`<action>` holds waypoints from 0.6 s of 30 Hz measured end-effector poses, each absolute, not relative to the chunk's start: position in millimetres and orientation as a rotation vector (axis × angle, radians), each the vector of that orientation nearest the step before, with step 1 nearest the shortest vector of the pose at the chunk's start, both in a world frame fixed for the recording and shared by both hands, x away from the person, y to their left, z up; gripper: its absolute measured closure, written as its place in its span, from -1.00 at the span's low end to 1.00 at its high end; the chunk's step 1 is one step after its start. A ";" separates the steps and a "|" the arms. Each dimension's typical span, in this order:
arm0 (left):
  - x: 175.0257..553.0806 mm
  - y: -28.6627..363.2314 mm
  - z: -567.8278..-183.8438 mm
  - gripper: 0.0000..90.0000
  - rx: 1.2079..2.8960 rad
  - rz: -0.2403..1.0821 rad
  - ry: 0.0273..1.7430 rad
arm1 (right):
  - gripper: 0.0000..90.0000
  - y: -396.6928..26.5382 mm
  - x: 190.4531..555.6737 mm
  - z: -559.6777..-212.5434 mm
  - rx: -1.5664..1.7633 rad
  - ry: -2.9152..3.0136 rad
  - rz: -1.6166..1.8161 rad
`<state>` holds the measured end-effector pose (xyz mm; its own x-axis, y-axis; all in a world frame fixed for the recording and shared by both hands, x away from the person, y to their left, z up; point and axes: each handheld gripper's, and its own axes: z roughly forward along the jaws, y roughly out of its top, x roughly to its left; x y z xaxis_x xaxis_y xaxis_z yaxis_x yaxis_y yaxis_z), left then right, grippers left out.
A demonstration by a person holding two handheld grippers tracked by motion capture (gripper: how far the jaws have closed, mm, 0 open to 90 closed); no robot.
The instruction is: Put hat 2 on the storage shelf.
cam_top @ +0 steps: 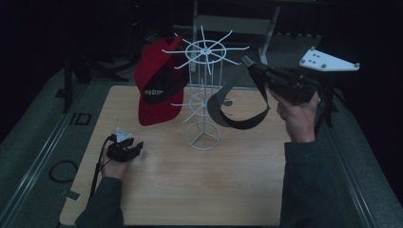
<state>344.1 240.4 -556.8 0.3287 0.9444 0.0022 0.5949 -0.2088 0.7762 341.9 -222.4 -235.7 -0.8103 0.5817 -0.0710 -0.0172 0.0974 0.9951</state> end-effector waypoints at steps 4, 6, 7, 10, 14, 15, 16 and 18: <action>344.1 240.5 -556.7 0.23 1.910 0.646 1.353 | 0.96 -219.7 347.7 -235.2 0.563 1.934 1.762; 344.1 240.6 -556.7 0.23 1.910 0.646 1.353 | 0.96 -219.2 351.9 -236.3 0.577 1.937 1.760; 344.2 240.6 -556.8 0.23 1.910 0.646 1.353 | 0.96 -219.0 354.2 -236.9 0.584 1.939 1.760; 344.1 240.8 -556.6 0.23 1.913 0.646 1.351 | 0.96 -218.1 360.1 -238.4 0.603 1.944 1.764; 344.5 241.1 -556.6 0.23 1.908 0.643 1.356 | 0.96 -214.5 366.5 -240.4 0.617 1.962 1.746; 344.5 241.0 -556.7 0.23 1.910 0.643 1.356 | 0.96 -213.5 368.3 -241.1 0.625 1.964 1.740; 344.5 240.8 -556.8 0.23 1.913 0.643 1.355 | 0.96 -212.7 370.1 -242.2 0.631 1.968 1.736; 344.2 240.4 -556.7 0.23 1.915 0.646 1.351 | 0.96 -210.6 373.2 -245.4 0.646 1.977 1.731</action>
<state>344.2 240.4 -556.7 0.3329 0.9429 0.0057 0.5958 -0.2150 0.7738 373.2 -210.6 -245.4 -0.7978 0.6026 -0.0175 0.0621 0.1111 0.9919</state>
